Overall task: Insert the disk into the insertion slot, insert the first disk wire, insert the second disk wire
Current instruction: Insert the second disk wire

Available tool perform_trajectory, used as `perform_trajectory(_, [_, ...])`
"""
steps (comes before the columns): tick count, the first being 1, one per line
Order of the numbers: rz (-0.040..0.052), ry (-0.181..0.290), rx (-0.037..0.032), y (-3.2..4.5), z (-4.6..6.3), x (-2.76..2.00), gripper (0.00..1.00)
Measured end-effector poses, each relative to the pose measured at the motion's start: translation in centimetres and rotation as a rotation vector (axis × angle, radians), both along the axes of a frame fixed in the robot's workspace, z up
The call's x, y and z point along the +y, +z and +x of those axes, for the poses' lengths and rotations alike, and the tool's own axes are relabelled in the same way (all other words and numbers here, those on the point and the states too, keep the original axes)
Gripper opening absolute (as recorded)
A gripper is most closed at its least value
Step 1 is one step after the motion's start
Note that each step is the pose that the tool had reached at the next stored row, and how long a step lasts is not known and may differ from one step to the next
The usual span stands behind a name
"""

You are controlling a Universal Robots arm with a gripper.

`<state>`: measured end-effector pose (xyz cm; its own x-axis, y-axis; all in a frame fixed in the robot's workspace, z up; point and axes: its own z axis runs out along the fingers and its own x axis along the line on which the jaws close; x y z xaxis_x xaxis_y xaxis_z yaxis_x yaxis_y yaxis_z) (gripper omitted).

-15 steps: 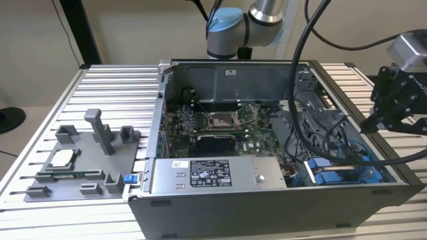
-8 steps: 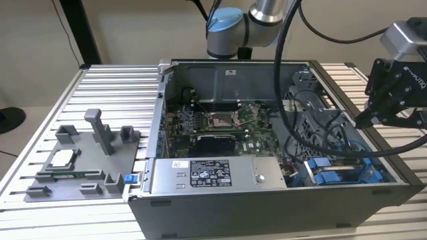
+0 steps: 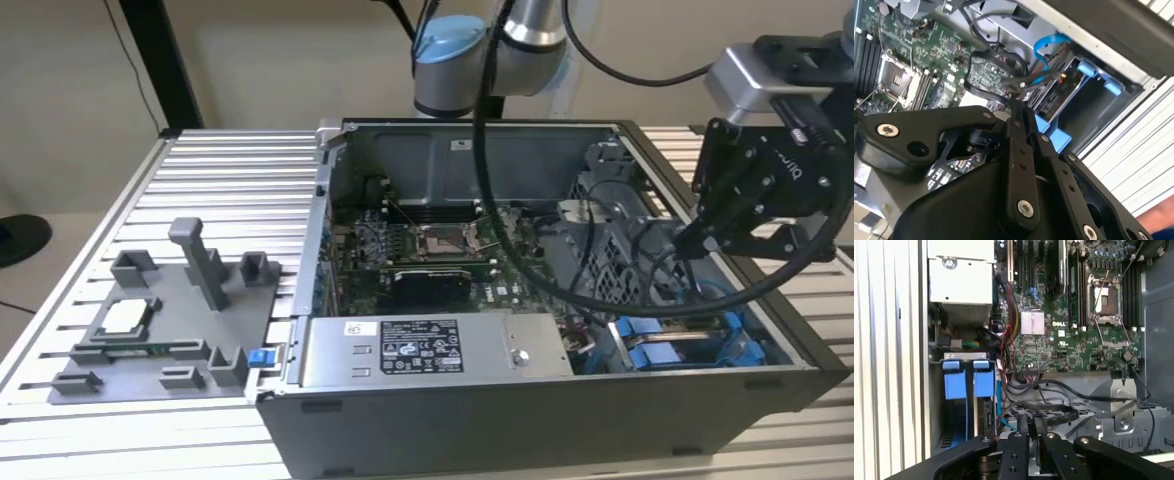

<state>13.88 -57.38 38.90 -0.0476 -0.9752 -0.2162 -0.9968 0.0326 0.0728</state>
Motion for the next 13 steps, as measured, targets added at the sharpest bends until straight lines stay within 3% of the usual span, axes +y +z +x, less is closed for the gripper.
perform_trajectory(6, [-0.0035, 0.000, -0.0184, -0.11, -2.2, -0.28, 0.00])
perform_trajectory(8, [-0.0065, 0.000, -0.0367, -0.14, -2.5, -0.30, 0.00])
perform_trajectory(11, [-0.0140, 0.002, -0.0769, -0.16, -2.8, -0.33, 0.00])
perform_trajectory(12, [-0.0166, 0.002, -0.0838, -0.16, -2.9, -0.38, 0.00])
perform_trajectory(13, [-0.0192, 0.002, -0.0859, -0.16, -3.0, -0.45, 0.00])
